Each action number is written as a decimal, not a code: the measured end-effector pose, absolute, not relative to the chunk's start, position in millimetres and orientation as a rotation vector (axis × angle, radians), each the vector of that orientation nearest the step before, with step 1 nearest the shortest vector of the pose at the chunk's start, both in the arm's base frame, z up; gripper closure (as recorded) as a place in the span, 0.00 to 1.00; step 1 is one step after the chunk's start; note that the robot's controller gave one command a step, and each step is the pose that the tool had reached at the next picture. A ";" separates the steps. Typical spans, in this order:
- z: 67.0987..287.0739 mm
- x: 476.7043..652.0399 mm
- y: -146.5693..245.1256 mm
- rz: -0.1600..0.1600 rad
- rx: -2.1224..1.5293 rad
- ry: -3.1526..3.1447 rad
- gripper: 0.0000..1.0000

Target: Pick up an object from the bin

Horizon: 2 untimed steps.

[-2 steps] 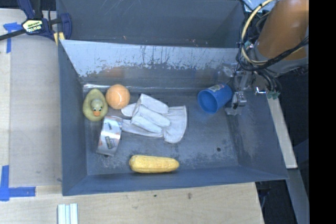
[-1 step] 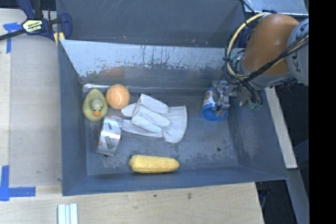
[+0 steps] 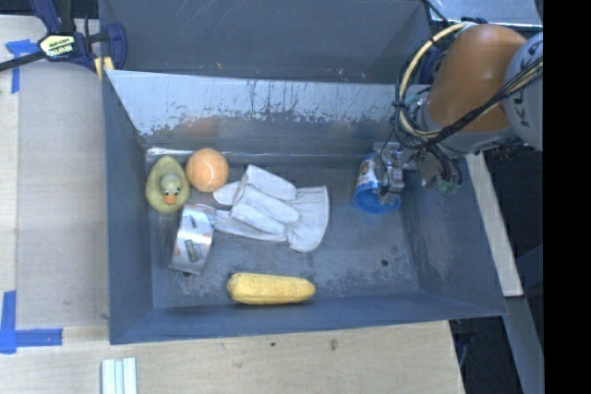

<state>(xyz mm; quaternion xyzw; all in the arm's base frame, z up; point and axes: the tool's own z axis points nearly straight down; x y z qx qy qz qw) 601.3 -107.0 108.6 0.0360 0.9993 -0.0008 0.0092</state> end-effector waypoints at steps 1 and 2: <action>108.5 601.3 -107.0 -0.003 0.111 3.121 1.00; 108.5 601.3 -106.9 -0.003 0.111 3.121 1.00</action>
Offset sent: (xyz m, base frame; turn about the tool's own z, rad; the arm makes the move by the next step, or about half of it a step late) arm 0.0000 0.0000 0.0000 0.0000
